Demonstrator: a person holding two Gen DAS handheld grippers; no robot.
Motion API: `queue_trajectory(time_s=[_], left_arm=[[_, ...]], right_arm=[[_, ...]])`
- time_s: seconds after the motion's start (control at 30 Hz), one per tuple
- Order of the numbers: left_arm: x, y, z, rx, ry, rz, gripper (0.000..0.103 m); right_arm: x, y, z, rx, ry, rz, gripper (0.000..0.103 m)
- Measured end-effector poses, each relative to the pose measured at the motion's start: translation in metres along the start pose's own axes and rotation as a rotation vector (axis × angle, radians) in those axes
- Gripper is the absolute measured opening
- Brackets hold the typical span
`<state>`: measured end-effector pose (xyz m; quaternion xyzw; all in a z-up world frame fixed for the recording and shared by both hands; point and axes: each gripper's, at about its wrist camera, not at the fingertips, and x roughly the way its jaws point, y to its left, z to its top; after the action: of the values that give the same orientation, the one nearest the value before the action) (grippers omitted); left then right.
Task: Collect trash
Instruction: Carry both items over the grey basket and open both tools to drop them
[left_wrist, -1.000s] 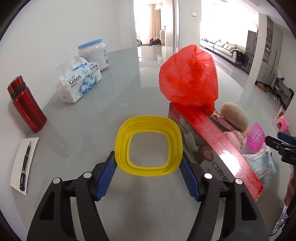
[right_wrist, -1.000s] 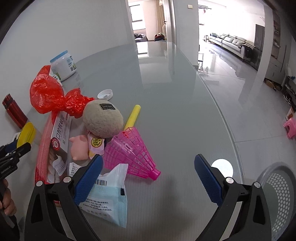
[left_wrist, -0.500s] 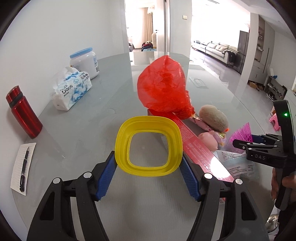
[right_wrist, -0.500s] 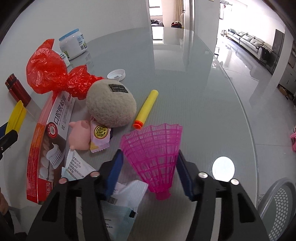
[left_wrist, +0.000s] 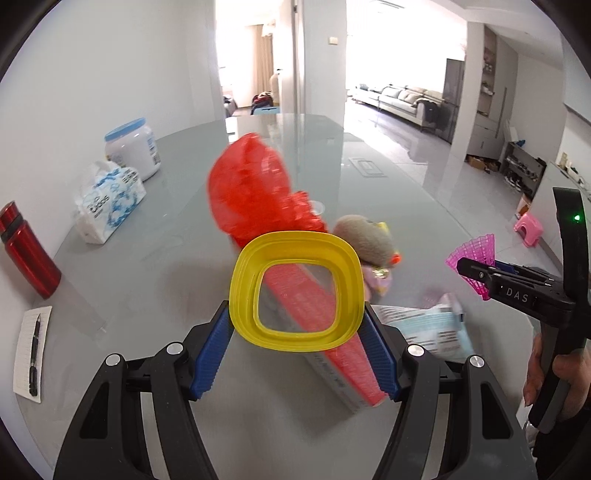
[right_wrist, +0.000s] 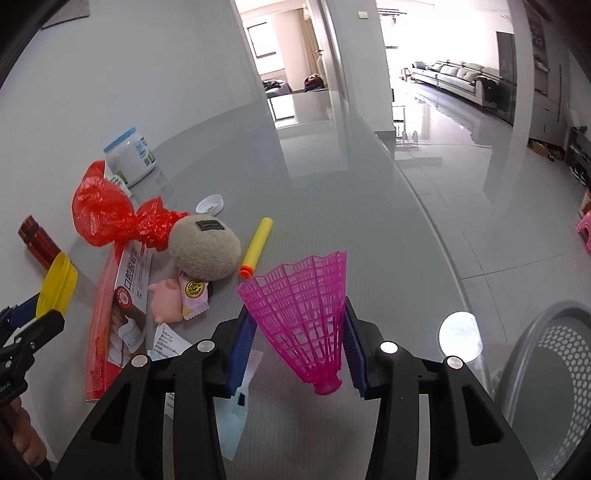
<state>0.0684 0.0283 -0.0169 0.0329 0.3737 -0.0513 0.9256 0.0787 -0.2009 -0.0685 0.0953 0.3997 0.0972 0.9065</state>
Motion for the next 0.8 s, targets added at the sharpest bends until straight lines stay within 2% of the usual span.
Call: queue_trajectory(time_s=[0.17,0.3,0.53,0.8], left_arm=[[-0.002,-0.046,0.007,0.065,-0.02,-0.07,0.066],[-0.002,-0.093,0.01,0.124,-0.041,-0.138,0.066],[0.002,-0.195,0.005,0.274,-0.042,-0.279,0.066],[0.026,-0.285,-0.011,0.388,0.04,-0.384,0.066]], right_arm=[[-0.046,-0.041,-0.021,0.111,-0.059,-0.08,0.043],[-0.085,-0.081,-0.049,0.169,-0.075,-0.226,0.043],[-0.134,-0.151,-0.098,0.305,-0.08,-0.381,0.043],[-0.151,-0.196,-0.122,0.389,-0.093,-0.415,0.043]])
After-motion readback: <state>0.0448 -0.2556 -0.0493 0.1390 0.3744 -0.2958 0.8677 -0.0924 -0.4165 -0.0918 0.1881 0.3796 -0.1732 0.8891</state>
